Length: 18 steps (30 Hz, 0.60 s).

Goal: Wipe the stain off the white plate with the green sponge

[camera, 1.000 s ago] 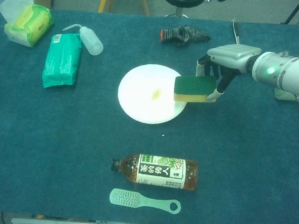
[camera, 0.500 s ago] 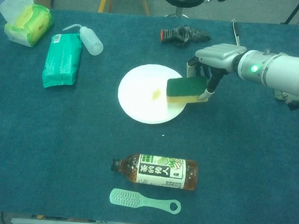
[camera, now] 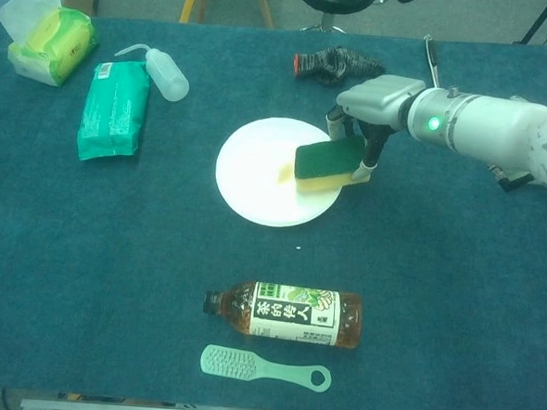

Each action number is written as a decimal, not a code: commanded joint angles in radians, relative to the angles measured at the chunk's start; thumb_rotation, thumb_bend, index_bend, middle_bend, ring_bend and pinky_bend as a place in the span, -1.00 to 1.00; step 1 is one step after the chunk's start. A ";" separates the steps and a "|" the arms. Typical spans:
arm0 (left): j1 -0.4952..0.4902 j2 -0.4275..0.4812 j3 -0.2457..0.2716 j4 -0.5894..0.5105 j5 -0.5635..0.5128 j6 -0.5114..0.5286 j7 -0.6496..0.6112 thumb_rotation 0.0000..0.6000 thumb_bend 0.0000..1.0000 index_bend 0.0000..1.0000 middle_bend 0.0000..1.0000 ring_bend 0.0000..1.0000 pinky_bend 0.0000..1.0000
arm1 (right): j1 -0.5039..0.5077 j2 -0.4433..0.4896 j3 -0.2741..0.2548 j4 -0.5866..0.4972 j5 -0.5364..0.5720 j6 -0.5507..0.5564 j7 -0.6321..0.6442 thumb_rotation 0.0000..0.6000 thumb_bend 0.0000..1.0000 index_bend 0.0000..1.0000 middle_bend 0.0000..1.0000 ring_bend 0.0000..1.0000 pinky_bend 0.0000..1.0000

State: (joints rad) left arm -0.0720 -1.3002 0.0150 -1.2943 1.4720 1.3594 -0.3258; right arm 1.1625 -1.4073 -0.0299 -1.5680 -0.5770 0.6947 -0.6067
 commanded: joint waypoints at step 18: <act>0.009 -0.015 0.004 0.032 -0.003 -0.004 -0.028 1.00 -0.79 -0.53 -0.94 -0.89 -0.48 | 0.037 -0.077 -0.021 0.071 0.006 0.018 -0.021 1.00 -0.73 -0.04 0.09 -0.03 -0.14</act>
State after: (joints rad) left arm -0.0635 -1.3153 0.0191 -1.2634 1.4696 1.3557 -0.3530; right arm 1.1976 -1.4807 -0.0511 -1.4993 -0.5685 0.7112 -0.6261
